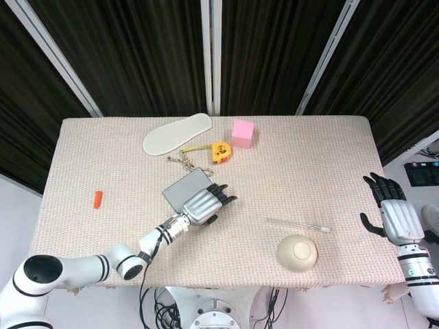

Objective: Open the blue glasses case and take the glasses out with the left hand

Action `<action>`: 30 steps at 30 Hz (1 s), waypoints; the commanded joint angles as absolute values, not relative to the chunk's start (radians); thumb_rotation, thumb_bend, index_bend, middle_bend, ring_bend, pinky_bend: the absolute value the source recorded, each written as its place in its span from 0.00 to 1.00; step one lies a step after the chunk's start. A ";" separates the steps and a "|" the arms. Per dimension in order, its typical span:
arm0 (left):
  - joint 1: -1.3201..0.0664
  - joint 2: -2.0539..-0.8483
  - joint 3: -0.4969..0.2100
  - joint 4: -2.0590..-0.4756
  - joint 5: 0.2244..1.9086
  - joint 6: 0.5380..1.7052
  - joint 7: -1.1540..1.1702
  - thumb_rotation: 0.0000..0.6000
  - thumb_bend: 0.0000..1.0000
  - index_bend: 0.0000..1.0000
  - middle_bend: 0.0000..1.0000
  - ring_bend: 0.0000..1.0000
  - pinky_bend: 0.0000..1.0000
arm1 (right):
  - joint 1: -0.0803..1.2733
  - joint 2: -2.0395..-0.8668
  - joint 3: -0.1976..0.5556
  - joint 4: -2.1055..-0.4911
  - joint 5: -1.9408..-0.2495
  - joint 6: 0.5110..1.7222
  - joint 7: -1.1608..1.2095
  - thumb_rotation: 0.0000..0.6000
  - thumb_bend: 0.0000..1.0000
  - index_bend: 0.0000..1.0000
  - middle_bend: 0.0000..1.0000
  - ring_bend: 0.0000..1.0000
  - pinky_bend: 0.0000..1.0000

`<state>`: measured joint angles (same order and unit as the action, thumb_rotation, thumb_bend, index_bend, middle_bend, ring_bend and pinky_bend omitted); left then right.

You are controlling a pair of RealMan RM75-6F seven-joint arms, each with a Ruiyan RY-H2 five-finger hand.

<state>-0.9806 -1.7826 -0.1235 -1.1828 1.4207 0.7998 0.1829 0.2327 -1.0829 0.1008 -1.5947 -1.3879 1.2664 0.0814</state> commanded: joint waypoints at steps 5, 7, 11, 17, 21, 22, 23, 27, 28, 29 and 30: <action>-0.981 -1.799 -0.116 -1.108 1.424 0.831 0.284 1.00 0.44 0.10 0.28 0.00 0.15 | 0.234 -1.086 0.100 -1.592 -1.387 1.264 0.078 1.00 0.34 0.00 0.00 0.00 0.00; -0.976 -1.794 -0.118 -1.100 1.404 0.821 0.305 1.00 0.44 0.10 0.28 0.00 0.15 | 0.234 -1.086 0.100 -1.592 -1.387 1.264 0.077 1.00 0.34 0.00 0.00 0.00 0.00; -0.964 -1.779 -0.133 -1.098 1.345 0.795 0.322 1.00 0.44 0.08 0.28 0.00 0.15 | 0.234 -1.088 0.100 -1.594 -1.385 1.264 0.074 1.00 0.34 0.00 0.00 0.00 0.00; -0.953 -1.763 -0.154 -1.086 1.275 0.774 0.339 1.00 0.44 0.07 0.30 0.00 0.15 | 0.235 -1.087 0.096 -1.599 -1.391 1.260 0.077 1.00 0.34 0.00 0.00 0.00 0.00; -0.945 -1.753 -0.183 -1.084 1.203 0.758 0.347 1.00 0.44 0.07 0.30 0.00 0.15 | 0.236 -1.088 0.095 -1.598 -1.395 1.259 0.080 1.00 0.34 0.00 0.00 0.00 0.00; -0.944 -1.750 -0.187 -1.083 1.188 0.754 0.352 1.00 0.44 0.07 0.30 0.00 0.15 | 0.236 -1.088 0.095 -1.597 -1.395 1.259 0.080 1.00 0.34 0.00 0.00 0.00 0.00; -0.943 -1.746 -0.192 -1.082 1.171 0.751 0.359 1.00 0.44 0.07 0.30 0.00 0.15 | 0.236 -1.089 0.095 -1.596 -1.395 1.259 0.080 1.00 0.34 0.00 0.00 0.00 0.00; -0.938 -1.738 -0.210 -1.084 1.109 0.743 0.372 1.00 0.44 0.07 0.30 0.00 0.15 | 0.237 -1.093 0.096 -1.590 -1.398 1.261 0.085 1.00 0.34 0.00 0.00 0.00 0.00; -0.937 -1.737 -0.215 -1.086 1.094 0.741 0.374 1.00 0.44 0.07 0.30 0.00 0.15 | 0.237 -1.094 0.096 -1.588 -1.399 1.262 0.086 1.00 0.34 0.00 0.00 0.00 0.00; -0.936 -1.735 -0.223 -1.091 1.069 0.736 0.373 1.00 0.44 0.07 0.30 0.00 0.15 | 0.237 -1.096 0.096 -1.586 -1.401 1.264 0.088 1.00 0.34 0.00 0.00 0.00 0.00; -0.935 -1.733 -0.230 -1.097 1.048 0.731 0.373 1.00 0.44 0.07 0.30 0.00 0.15 | 0.237 -1.097 0.097 -1.585 -1.402 1.265 0.089 1.00 0.34 0.00 0.00 0.00 0.00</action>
